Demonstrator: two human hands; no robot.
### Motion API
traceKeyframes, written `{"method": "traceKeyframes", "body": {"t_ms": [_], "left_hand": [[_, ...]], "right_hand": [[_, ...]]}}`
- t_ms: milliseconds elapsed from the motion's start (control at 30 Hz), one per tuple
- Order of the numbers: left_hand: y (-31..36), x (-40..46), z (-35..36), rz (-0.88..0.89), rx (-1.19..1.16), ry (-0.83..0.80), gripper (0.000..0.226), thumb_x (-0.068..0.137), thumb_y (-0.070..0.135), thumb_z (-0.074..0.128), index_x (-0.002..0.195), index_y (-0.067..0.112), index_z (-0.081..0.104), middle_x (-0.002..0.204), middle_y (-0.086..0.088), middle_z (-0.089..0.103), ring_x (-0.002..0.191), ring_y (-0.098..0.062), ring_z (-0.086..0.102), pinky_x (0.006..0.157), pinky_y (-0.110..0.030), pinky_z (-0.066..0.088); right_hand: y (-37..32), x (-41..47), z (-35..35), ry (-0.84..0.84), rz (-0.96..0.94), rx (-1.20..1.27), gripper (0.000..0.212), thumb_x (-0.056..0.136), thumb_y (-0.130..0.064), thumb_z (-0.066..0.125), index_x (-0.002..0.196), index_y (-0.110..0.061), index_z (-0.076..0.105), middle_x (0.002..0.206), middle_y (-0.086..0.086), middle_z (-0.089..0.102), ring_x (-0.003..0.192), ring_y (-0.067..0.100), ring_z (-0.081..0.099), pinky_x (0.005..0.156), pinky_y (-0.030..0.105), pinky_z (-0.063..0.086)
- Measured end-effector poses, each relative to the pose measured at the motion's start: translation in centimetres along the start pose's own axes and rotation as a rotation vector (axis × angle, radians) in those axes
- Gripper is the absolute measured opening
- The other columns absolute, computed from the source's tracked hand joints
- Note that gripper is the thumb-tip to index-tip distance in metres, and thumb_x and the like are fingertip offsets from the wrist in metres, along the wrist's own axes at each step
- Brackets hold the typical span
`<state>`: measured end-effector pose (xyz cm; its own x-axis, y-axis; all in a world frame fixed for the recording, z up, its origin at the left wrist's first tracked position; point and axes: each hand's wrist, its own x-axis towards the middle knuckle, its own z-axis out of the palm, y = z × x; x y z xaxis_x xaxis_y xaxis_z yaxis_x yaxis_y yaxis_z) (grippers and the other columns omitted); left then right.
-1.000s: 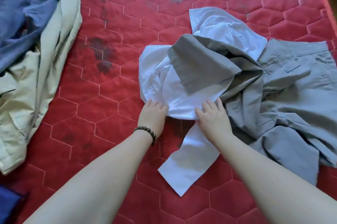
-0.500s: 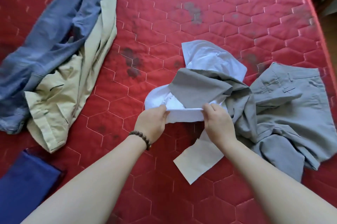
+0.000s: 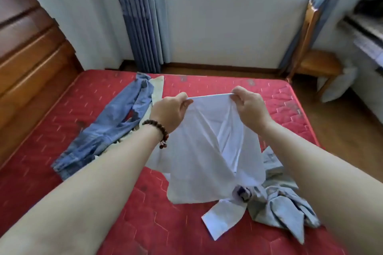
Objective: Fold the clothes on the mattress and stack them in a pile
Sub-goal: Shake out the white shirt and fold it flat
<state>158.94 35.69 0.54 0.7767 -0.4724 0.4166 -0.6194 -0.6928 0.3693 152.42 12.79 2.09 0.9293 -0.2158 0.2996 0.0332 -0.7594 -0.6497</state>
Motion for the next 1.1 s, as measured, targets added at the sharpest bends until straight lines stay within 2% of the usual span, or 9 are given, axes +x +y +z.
{"method": "traceKeyframes", "body": {"t_ms": [200, 400, 533, 633, 733, 800, 900, 1000, 1100], "left_hand": [[3.7, 3.0, -10.9, 0.033, -0.090, 0.037, 0.051, 0.086, 0.058, 0.056, 0.058, 0.023, 0.032, 0.051, 0.006, 0.040, 0.051, -0.020, 0.039, 0.050, -0.033, 0.029], [3.6, 2.8, -14.5, 0.014, -0.018, -0.028, 0.041, 0.090, 0.039, 0.063, 0.069, 0.004, 0.060, 0.068, -0.001, 0.053, 0.067, -0.021, 0.051, 0.063, -0.032, 0.041], [4.7, 3.0, -16.0, -0.089, -0.305, 0.083, 0.052, 0.097, 0.041, 0.050, 0.067, -0.003, 0.048, 0.062, -0.011, 0.047, 0.060, -0.020, 0.043, 0.059, -0.036, 0.038], [7.8, 4.7, -18.0, -0.117, -0.541, 0.087, 0.040, 0.097, 0.025, 0.053, 0.062, 0.008, 0.046, 0.061, -0.009, 0.044, 0.058, -0.018, 0.040, 0.056, -0.035, 0.035], [11.5, 6.7, -19.7, -0.099, -0.695, -0.001, 0.024, 0.092, 0.030, 0.061, 0.087, 0.007, 0.059, 0.077, -0.002, 0.061, 0.066, -0.016, 0.057, 0.056, -0.028, 0.048], [13.6, 7.6, -20.4, -0.098, -0.744, -0.132, 0.032, 0.089, 0.037, 0.065, 0.108, 0.012, 0.059, 0.091, 0.003, 0.068, 0.077, -0.010, 0.068, 0.061, -0.018, 0.054], [15.9, 8.9, -20.7, -0.084, -0.791, -0.201, 0.029, 0.086, 0.039, 0.068, 0.100, 0.014, 0.066, 0.083, 0.005, 0.070, 0.068, -0.008, 0.066, 0.062, -0.017, 0.051], [17.3, 10.3, -20.8, -0.140, -0.731, -0.056, 0.031, 0.086, 0.040, 0.068, 0.089, 0.009, 0.063, 0.075, 0.000, 0.062, 0.055, -0.006, 0.058, 0.055, -0.017, 0.048], [17.5, 12.3, -21.1, -0.252, -0.769, 0.071, 0.029, 0.089, 0.038, 0.064, 0.093, 0.009, 0.057, 0.081, 0.001, 0.062, 0.068, -0.008, 0.060, 0.062, -0.020, 0.051]], "right_hand": [[-10.1, 3.2, -9.2, 0.195, -0.149, 0.039, 0.016, 0.096, -0.017, 0.051, 0.085, -0.008, 0.058, 0.065, 0.006, 0.051, 0.064, 0.023, 0.043, 0.063, 0.032, 0.039], [-16.3, 4.0, -16.4, 0.328, -0.298, 0.001, 0.016, 0.096, -0.009, 0.049, 0.091, -0.002, 0.063, 0.083, 0.012, 0.063, 0.079, 0.024, 0.053, 0.075, 0.033, 0.039], [-17.3, 4.1, -18.9, 0.377, -0.233, -0.025, 0.019, 0.098, -0.012, 0.047, 0.097, -0.002, 0.063, 0.091, 0.012, 0.063, 0.091, 0.029, 0.056, 0.081, 0.034, 0.038], [-17.9, 4.1, -19.1, 0.425, -0.137, 0.049, 0.023, 0.099, -0.015, 0.047, 0.100, 0.000, 0.064, 0.098, 0.015, 0.064, 0.093, 0.028, 0.056, 0.081, 0.033, 0.040], [-19.3, 4.4, -18.8, 0.399, -0.113, 0.118, 0.024, 0.098, -0.014, 0.047, 0.099, 0.002, 0.065, 0.091, 0.012, 0.060, 0.085, 0.022, 0.051, 0.071, 0.029, 0.036], [-20.7, 4.7, -18.7, 0.359, -0.112, 0.217, 0.022, 0.098, -0.013, 0.049, 0.098, 0.000, 0.066, 0.084, 0.007, 0.058, 0.078, 0.018, 0.050, 0.062, 0.024, 0.035], [-22.4, 4.8, -18.7, 0.269, -0.080, 0.406, 0.019, 0.097, -0.019, 0.054, 0.102, -0.008, 0.068, 0.087, 0.000, 0.061, 0.079, 0.013, 0.053, 0.063, 0.017, 0.040], [-22.5, 3.8, -19.1, 0.206, -0.118, 0.385, 0.016, 0.095, -0.026, 0.056, 0.101, -0.016, 0.067, 0.091, -0.004, 0.063, 0.082, 0.009, 0.056, 0.065, 0.015, 0.043], [-20.6, 1.2, -19.0, 0.260, -0.169, 0.260, 0.033, 0.093, -0.031, 0.061, 0.123, -0.018, 0.057, 0.109, -0.003, 0.058, 0.095, 0.010, 0.055, 0.079, 0.022, 0.043]]}}
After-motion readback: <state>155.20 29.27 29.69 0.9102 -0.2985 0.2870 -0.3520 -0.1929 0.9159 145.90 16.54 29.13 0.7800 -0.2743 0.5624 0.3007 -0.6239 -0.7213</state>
